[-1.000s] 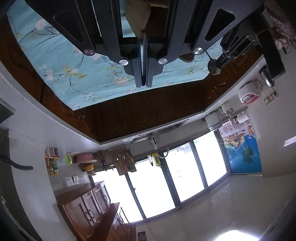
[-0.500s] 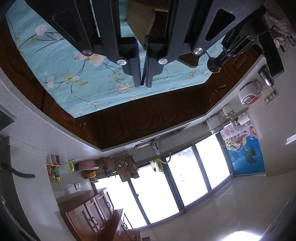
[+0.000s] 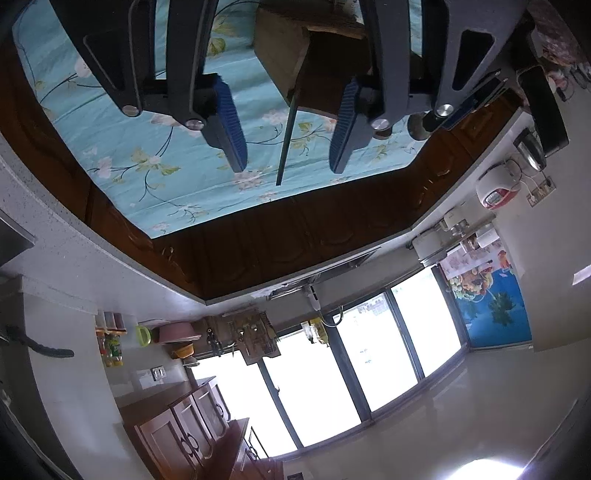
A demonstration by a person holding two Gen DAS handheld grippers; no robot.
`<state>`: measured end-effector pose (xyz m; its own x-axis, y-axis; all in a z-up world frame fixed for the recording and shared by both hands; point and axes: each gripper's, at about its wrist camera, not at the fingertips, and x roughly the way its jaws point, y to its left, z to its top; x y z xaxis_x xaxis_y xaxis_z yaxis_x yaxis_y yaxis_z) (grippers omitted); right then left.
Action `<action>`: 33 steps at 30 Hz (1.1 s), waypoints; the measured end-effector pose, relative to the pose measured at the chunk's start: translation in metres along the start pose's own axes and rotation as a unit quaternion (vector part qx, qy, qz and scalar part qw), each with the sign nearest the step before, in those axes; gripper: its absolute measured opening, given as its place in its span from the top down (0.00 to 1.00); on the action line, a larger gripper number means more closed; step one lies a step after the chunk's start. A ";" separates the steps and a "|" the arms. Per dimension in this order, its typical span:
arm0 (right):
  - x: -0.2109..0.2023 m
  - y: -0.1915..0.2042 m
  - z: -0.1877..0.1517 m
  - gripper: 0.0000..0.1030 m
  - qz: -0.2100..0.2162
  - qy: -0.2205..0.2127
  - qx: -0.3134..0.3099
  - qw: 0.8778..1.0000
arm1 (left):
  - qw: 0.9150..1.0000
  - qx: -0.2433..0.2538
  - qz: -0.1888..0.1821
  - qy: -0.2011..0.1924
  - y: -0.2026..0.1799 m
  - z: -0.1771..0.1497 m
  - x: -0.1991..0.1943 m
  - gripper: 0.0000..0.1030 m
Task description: Organize utensils
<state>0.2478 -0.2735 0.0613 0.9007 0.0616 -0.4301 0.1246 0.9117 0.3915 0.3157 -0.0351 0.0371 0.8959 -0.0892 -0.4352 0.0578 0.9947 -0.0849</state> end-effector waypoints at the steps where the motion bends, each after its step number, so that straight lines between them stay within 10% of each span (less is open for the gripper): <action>1: -0.001 0.000 -0.001 0.44 0.001 0.000 0.001 1.000 | 1.000 0.000 0.000 -0.001 0.000 -0.002 -0.002 0.49; 11: -0.021 -0.002 -0.013 0.18 0.027 0.004 0.019 0.999 | 1.000 -0.018 -0.011 0.005 0.014 -0.014 -0.033 0.21; 33: -0.090 -0.011 -0.089 0.16 0.013 0.065 0.035 0.997 | 0.994 -0.074 -0.011 0.076 0.067 -0.069 -0.131 0.19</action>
<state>0.1281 -0.2529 0.0229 0.8432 0.1400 -0.5191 0.1357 0.8788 0.4575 0.1716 0.0401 0.0268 0.8180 -0.1289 -0.5605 0.0012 0.9749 -0.2224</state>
